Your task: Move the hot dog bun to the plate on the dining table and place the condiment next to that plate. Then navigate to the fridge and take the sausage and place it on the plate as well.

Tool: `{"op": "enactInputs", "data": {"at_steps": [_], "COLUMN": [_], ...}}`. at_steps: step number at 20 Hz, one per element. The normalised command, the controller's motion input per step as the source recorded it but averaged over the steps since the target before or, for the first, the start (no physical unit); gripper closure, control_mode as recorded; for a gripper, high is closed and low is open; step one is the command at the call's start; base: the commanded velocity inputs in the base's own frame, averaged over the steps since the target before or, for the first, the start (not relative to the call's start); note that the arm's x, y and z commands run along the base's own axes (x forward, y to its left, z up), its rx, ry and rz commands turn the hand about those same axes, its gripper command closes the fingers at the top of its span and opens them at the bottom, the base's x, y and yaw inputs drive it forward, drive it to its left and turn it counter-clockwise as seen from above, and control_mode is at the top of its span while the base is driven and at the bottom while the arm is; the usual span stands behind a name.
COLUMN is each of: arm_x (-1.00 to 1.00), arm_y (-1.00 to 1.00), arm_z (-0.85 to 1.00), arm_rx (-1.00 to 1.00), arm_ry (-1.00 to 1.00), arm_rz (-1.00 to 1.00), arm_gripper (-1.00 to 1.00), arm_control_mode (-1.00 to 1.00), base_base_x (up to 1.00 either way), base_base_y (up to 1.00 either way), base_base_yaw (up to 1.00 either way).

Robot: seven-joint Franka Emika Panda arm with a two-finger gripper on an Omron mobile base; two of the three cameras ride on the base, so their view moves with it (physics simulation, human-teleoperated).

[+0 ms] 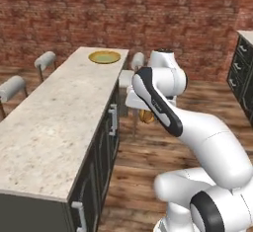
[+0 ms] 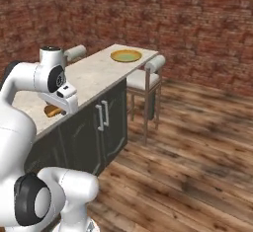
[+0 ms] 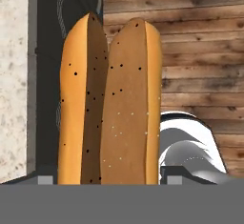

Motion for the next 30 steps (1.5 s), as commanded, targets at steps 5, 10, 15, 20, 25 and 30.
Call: {"op": "enactInputs", "data": {"at_steps": [5,10,15,20,25,30], "arm_x": [0.00,0.00,0.00,0.00,0.00,0.00], "arm_y": [0.00,0.00,0.00,0.00,0.00,0.00], "arm_z": [0.00,0.00,0.00,0.00,0.00,0.00], "arm_rx": [0.00,0.00,0.00,0.00,0.00,0.00], "arm_ry": [0.00,0.00,0.00,0.00,0.00,0.00], "arm_rz": [0.00,0.00,0.00,0.00,0.00,0.00], "arm_gripper": [1.00,1.00,1.00,1.00,1.00,1.00], "arm_control_mode": [1.00,1.00,1.00,1.00,1.00,1.00], "base_base_x": [0.73,0.73,0.69,0.62,0.49,0.42], "base_base_y": [-0.83,-0.86,-0.81,-0.82,-0.89,-0.83], "base_base_yaw": [0.39,0.38,0.40,0.41,0.41,0.44]}}
